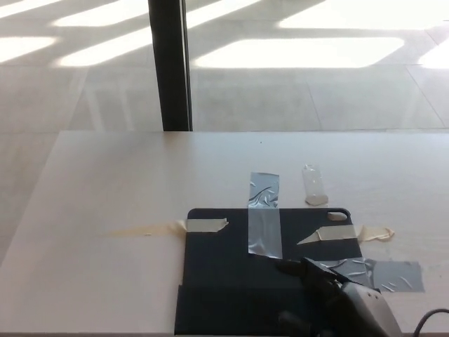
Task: The robot uses its right hand to open a folded tablet cover kept in the middle of the desk
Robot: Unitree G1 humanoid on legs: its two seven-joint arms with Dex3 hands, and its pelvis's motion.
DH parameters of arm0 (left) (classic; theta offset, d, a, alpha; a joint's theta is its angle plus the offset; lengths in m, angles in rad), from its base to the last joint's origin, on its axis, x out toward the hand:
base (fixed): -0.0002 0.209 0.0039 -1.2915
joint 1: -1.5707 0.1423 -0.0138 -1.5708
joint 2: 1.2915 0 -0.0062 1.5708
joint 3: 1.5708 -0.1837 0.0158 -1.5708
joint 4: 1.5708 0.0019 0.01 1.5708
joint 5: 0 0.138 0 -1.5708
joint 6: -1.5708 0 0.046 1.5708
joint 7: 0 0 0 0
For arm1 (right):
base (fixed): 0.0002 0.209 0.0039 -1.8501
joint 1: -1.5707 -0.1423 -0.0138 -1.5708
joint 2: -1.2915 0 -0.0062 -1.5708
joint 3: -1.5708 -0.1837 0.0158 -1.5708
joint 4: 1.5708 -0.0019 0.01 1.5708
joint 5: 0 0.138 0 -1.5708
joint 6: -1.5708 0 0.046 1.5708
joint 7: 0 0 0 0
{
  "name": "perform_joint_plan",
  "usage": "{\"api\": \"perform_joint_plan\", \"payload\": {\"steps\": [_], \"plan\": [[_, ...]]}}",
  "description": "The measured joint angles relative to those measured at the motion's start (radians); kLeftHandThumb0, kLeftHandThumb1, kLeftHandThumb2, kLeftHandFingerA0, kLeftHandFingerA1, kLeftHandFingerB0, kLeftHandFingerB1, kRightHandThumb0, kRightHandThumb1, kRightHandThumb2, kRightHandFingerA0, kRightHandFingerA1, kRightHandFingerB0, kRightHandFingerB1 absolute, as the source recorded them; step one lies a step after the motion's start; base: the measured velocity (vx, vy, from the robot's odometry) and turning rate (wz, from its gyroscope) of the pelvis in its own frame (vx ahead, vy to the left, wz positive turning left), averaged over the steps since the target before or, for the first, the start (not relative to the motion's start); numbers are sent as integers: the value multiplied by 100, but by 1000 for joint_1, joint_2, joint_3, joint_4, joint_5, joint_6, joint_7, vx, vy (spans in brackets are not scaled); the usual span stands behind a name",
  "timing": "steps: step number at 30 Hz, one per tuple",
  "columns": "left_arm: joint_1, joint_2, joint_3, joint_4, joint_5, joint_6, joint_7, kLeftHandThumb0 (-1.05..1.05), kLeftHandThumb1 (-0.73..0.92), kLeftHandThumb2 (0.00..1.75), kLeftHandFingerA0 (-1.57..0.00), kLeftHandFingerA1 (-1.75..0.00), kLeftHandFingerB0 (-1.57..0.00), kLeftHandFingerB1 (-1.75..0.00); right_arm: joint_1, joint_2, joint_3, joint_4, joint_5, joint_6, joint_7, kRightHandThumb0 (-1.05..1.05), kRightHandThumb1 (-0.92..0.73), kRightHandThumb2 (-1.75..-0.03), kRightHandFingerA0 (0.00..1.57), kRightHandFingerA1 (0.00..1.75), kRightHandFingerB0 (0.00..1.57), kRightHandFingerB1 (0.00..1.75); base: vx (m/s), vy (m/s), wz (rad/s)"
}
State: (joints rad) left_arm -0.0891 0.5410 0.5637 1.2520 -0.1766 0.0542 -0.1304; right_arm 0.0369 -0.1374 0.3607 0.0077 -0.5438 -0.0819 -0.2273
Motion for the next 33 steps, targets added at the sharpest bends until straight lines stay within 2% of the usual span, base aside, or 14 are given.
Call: {"api": "perform_joint_plan", "payload": {"steps": [1,3,4,5,6,7,15,16,17,25,26,27,28,33], "plan": [[0,0,0,0,0,0,0,-91,92,71,-74,-76,-46,-61,4,8,-7,-6,7,6,3,-90,-71,-113,75,67,38,54,0,0,0],[-2,0,0,0,0,0,0,-94,92,69,-76,-78,-46,-63,20,39,-34,-34,38,32,15,-90,-73,-112,74,66,38,53,0,0,0],[-2,0,0,0,0,0,0,-95,92,69,-73,-79,-44,-63,28,52,-44,-48,49,43,20,-91,-90,-68,77,56,46,41,0,0,0],[-2,0,0,0,0,0,0,-95,92,69,-73,-79,-44,-63,40,68,-56,-67,65,57,27,-91,-90,-68,77,56,46,41,0,0,0],[-2,0,0,0,0,0,0,-96,92,70,-75,-78,-46,-63,48,79,-63,-81,76,67,32,-86,-70,-111,68,65,40,53,0,0,0],[-3,0,0,0,0,0,0,-96,92,69,-74,-77,-47,-63,59,91,-71,-97,87,77,38,-91,-91,-68,76,53,49,41,0,0,0],[-7,0,0,0,0,0,0,-93,92,69,-73,-77,-46,-63,156,156,-121,-230,180,155,83,-90,-92,-68,71,55,43,41,0,0,0],[-8,0,0,0,0,0,0,-93,92,70,-74,-77,-45,-63,168,161,-129,-247,193,164,90,-88,-73,-114,63,65,38,54,0,0,0],[-8,0,0,0,0,0,0,-93,92,70,-72,-78,-45,-63,179,166,-135,-262,204,172,96,-92,-92,-68,72,55,45,40,0,0,0],[-16,0,1,0,0,0,0,-91,92,72,-74,-77,-46,-62,271,181,-191,-370,293,256,156,-92,-92,-70,67,54,45,41,0,0,0],[-16,0,1,0,0,0,0,-90,92,73,-74,-77,-46,-63,277,181,-194,-371,296,261,159,-89,-72,-114,63,64,41,54,0,0,0],[-18,0,1,0,0,0,0,-89,92,73,-74,-76,-47,-63,302,180,-212,-379,314,291,172,-90,-72,-114,64,64,40,54,0,0,0],[-19,0,1,0,0,0,0,-88,92,72,-75,-77,-47,-63,314,180,-220,-384,321,304,179,-93,-92,-68,73,56,43,41,0,0,0],[-27,0,1,0,0,0,0,-89,92,72,-76,-77,-47,-63,386,175,-272,-416,367,382,215,-92,-92,-70,71,54,45,41,0,0,0]]}}
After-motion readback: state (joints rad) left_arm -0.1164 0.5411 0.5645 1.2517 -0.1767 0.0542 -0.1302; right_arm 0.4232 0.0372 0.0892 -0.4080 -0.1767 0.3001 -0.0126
